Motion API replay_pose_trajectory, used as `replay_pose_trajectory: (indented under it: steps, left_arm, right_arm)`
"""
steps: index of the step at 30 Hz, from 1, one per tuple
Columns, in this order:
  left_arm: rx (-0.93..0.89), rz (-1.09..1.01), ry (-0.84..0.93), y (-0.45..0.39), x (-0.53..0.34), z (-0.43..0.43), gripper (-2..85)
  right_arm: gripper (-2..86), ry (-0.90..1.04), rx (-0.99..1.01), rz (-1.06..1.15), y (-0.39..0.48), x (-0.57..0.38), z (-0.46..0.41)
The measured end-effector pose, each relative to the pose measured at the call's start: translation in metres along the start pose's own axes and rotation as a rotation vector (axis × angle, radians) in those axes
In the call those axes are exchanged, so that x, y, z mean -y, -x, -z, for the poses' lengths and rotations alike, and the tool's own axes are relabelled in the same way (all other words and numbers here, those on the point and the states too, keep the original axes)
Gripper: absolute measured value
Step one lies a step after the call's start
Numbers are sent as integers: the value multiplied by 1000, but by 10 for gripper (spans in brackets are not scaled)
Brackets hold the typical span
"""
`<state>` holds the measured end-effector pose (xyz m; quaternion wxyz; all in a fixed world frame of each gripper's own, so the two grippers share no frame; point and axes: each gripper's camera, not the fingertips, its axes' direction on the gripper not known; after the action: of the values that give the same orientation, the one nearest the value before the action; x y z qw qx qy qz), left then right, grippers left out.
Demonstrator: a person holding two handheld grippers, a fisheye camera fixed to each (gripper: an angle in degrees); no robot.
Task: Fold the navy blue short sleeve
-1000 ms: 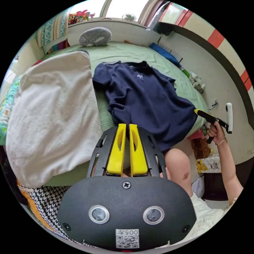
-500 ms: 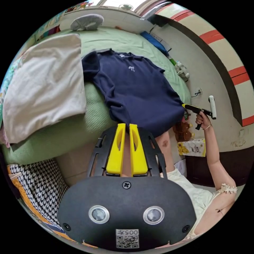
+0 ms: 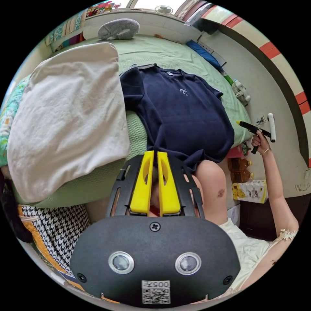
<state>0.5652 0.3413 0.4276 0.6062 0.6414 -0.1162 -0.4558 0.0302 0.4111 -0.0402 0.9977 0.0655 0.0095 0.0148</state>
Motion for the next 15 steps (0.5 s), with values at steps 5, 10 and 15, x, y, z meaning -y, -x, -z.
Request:
replay_pose_trajectory:
  steps: [5,10,15]
  left_arm:
    - [-33,-33,0,-1,21,-30,38]
    - [-1,-55,-92,-1,14,-38,4]
    - [77,-95,-111,-8,8,-41,-4]
  right_arm:
    - [94,38,3,-21,3,88,-28]
    - [98,41,-50,-57,5,160,-52]
    - [82,82,-40,-196,5,195,-91]
